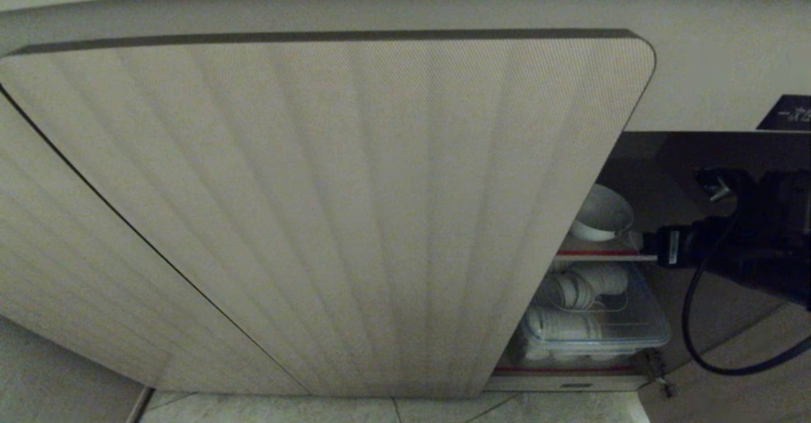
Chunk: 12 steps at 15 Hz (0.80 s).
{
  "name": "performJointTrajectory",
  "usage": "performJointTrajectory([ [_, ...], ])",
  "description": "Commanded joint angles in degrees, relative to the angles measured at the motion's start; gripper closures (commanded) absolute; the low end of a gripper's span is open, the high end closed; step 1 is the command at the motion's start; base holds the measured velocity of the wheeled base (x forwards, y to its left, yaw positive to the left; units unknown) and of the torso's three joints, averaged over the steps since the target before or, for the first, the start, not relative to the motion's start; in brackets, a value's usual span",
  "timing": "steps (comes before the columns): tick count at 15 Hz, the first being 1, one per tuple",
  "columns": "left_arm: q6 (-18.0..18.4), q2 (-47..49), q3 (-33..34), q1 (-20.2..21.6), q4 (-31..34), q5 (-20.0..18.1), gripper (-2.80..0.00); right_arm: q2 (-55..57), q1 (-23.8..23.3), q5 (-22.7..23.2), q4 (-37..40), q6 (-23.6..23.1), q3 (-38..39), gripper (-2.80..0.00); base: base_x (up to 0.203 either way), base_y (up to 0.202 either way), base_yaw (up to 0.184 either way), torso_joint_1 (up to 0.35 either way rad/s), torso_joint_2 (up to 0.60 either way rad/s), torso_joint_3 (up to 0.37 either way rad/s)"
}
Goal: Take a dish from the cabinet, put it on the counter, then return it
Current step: Take the bowl from the cabinet
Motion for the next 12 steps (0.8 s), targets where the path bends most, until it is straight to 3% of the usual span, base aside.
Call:
performJointTrajectory([
  [1,0.0,0.0,0.0,0.0,0.0,0.0,0.0,0.6,0.0,-0.4,-0.6,0.0,-0.1,-2.8,0.0,0.0,0.0,0.0,0.0,0.0],
  [12,0.0,0.0,0.0,0.0,0.0,0.0,0.0,2.4,0.0,-0.8,0.0,3.8,-3.5,-2.8,0.0,0.0,0.0,0.0,0.0,0.0],
])
